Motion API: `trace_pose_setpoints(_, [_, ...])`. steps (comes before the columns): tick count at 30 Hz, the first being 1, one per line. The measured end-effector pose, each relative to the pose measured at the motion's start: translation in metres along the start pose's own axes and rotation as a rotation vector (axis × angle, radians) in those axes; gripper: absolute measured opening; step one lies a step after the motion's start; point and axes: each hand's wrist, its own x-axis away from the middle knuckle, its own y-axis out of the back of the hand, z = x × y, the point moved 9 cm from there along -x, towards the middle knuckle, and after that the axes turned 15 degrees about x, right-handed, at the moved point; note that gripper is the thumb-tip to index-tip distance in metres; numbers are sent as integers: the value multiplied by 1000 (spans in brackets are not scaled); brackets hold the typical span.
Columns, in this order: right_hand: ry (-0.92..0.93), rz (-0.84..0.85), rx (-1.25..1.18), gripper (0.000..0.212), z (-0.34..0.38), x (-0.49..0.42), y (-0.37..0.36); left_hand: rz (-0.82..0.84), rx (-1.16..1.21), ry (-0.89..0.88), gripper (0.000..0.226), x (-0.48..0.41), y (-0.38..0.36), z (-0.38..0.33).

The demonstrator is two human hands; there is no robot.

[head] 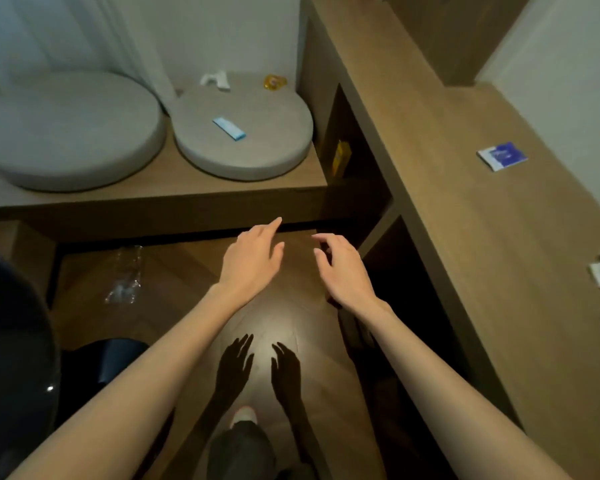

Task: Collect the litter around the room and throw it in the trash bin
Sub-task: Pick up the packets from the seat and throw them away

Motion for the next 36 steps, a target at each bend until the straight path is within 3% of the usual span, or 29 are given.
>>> trace_pose_setpoints(6, [122, -62, -9, 37, 85, -36, 111, -110, -26, -50, 52, -31, 124, -59])
trace_pose_setpoints(14, [139, -100, 85, 42, 123, -96, 161, -103, -23, -108, 51, -90, 206, -55])
trace_pose_setpoints(25, [94, -52, 66, 42, 120, -246, 121, -32, -66, -47, 53, -238, 208, 11])
trace_pose_setpoints(36, [90, 122, 25, 44, 128, -457, 74, 88, -49, 166, 56, -427, 198, 110])
